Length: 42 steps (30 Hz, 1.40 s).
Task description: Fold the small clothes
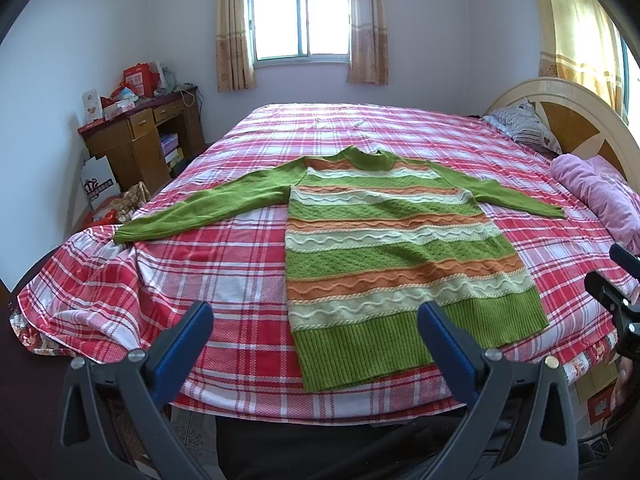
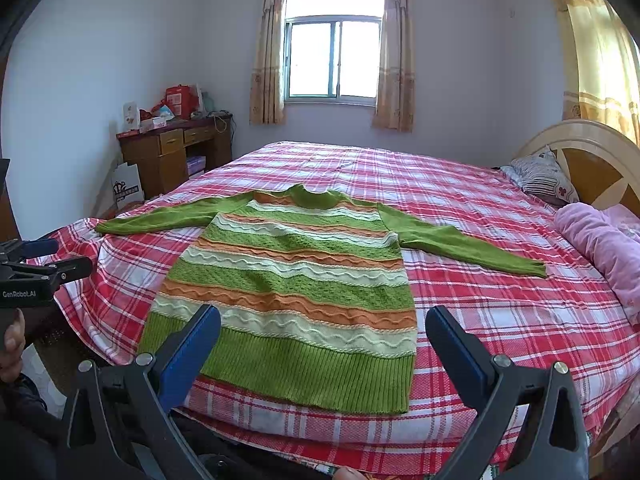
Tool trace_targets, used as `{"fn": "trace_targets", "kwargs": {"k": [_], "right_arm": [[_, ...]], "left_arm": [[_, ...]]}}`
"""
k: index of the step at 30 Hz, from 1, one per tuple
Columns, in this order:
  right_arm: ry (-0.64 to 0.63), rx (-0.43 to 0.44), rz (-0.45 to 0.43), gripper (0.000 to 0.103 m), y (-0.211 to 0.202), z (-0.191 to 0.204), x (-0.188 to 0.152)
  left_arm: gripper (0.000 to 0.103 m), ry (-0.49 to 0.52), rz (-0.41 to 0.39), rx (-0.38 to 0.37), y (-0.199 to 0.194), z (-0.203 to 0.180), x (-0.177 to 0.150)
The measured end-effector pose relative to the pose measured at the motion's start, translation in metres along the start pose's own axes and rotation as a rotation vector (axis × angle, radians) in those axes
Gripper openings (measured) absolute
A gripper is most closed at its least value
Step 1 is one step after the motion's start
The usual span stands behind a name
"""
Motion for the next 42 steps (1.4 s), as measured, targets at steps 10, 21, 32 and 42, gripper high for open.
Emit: {"fn": "trace_targets", "kwargs": {"k": [10,21,32,42], "right_arm": [[0.000,0.001,0.004,0.102,0.0012,-0.0001,0.0002],[0.003,0.004,0.008,0.102,0.0009,0.0015,-0.0013],[0.003,0.005,0.010,0.102,0.0013,0.0020,-0.0012],[0.005,0.009,0.016,0.102,0.0015,0.0037,-0.0028]], "left_arm": [[0.103,-0.001,0.000,-0.001,0.0012,0.0010,-0.0018],[0.103,-0.002,0.001,-0.001,0.0016,0.0039,-0.0018],[0.103,-0.003,0.001,-0.001,0.0021,0.0048,-0.0025],[0.103,-0.004,0.005,-0.002,0.0023,0.0067,-0.0020]]}}
Point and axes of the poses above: each gripper's, at about its wrist camera, not at the fingertips, and y roughly the way its jaws point, z to its left, x to its top, the point moved 1 cm from there along y, roughly the way its jaws point, and after that the axes turned 10 degrees about -x, right-handed, at the moved point
